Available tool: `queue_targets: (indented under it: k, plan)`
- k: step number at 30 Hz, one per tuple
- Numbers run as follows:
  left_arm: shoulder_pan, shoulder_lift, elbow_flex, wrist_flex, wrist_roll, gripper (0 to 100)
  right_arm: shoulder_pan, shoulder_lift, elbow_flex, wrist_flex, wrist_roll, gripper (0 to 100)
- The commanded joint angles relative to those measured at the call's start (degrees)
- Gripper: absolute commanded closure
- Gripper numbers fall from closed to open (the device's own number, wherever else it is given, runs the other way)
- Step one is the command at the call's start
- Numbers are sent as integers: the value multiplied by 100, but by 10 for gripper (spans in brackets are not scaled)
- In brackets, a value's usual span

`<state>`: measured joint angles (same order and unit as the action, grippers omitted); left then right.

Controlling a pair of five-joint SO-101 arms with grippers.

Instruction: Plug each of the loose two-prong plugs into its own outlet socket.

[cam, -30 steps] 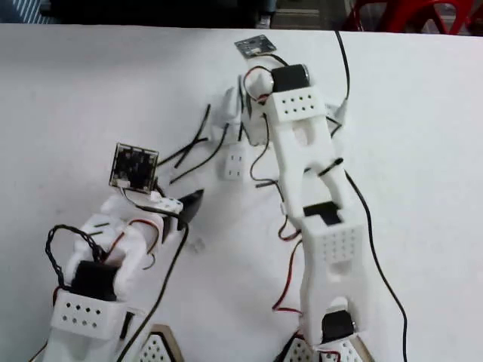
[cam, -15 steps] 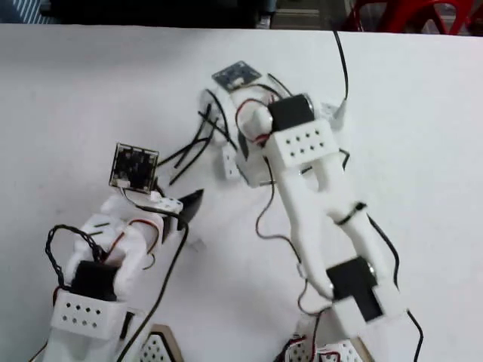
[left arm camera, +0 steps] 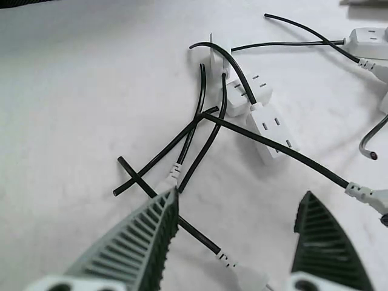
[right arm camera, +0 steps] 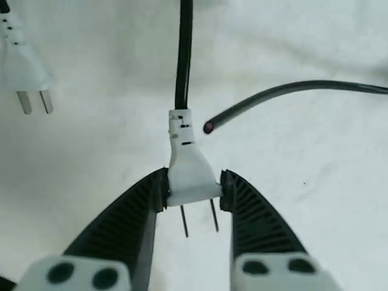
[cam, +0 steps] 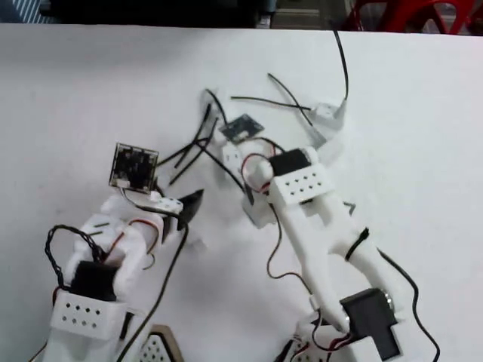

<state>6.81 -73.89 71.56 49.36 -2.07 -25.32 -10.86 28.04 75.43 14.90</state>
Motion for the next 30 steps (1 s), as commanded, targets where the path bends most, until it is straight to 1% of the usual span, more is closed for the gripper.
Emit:
queue_targets:
  k: [1,2,8,15,17,19,22,26,30]
  plan:
    - [-48,-84,-26,-141,35,691,-48,-251,79,-145,53,783]
    - [-48,-84,-26,-141,35,691,-48,-251,79,-92,53,775]
    - [-48,-84,-44,-132,35,692,-312,-286,62,-4,9,824]
    - [-48,-84,-53,-114,44,692,-796,-242,264,-66,0,824]
    - [-48,-84,-53,-114,53,692,-831,-242,466,-277,0,824]
    - [-48,-84,-53,-114,53,692,-778,-242,677,-611,35,824]
    - [-48,-84,-62,-114,53,692,-470,-224,844,-1015,44,825]
    - [-48,-84,-62,-114,53,692,-92,154,756,-1051,53,825]
    - [-48,-84,-62,-114,53,692,-119,673,580,-1042,53,825]
